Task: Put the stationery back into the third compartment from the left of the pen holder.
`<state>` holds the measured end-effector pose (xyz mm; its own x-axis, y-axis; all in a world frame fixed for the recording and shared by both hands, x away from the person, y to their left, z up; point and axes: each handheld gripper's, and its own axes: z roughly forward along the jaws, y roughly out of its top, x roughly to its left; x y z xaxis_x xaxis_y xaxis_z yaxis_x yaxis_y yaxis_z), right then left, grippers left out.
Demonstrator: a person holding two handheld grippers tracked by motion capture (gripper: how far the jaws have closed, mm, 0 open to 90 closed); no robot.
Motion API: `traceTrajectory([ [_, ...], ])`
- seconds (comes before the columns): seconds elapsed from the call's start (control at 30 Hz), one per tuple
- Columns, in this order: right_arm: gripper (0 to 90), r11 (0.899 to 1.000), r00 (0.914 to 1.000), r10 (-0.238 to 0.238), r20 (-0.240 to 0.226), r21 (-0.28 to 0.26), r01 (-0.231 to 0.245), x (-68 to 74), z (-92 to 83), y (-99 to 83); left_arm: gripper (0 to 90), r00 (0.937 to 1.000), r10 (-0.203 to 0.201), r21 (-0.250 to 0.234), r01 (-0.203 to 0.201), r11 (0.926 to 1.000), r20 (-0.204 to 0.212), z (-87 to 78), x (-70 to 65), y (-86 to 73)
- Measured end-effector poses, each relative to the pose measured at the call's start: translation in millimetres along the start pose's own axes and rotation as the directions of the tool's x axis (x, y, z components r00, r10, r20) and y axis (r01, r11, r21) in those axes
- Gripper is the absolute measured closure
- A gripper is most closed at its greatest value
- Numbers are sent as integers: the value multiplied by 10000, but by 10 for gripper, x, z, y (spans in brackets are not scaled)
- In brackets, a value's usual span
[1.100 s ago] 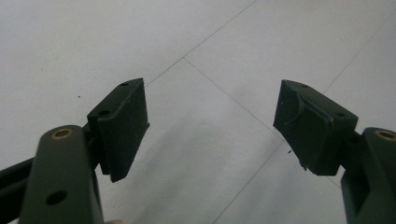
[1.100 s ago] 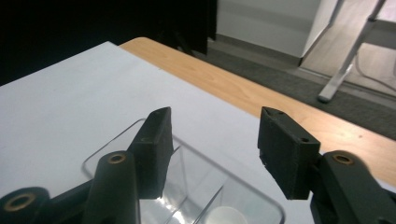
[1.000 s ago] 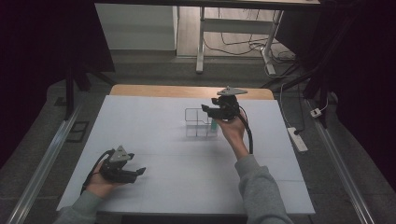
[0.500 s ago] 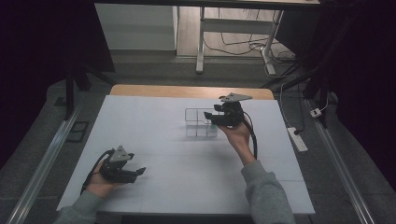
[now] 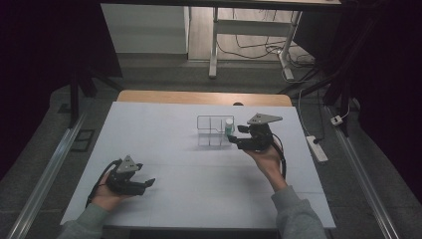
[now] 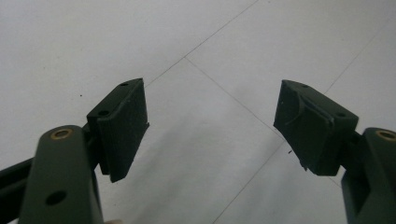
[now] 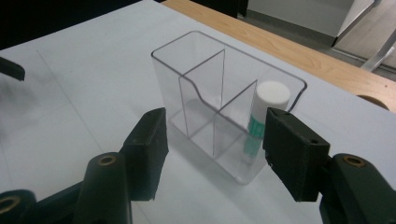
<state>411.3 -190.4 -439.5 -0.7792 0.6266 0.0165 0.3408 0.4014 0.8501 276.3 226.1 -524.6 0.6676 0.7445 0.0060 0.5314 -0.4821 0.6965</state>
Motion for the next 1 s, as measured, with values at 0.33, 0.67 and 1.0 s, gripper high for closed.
traceTrajectory([
  [0.33, 380, 9994, 9998, -30, -186, 351, 37, 47, -91, -204, 253, 10000, -16, 7, 16, 10000, -6, -2, 1, -2],
  [0.67, 378, 9985, 9997, -77, -219, 544, 89, 110, -283, -430, 253, 10000, -31, -25, 31, 10000, -18, -7, 3, -3],
  [1.0, 376, 9962, 10000, 15, -50, 872, -11, 134, -499, -704, 253, 10000, -33, -37, 33, 10000, -44, -11, 0, -3],
])
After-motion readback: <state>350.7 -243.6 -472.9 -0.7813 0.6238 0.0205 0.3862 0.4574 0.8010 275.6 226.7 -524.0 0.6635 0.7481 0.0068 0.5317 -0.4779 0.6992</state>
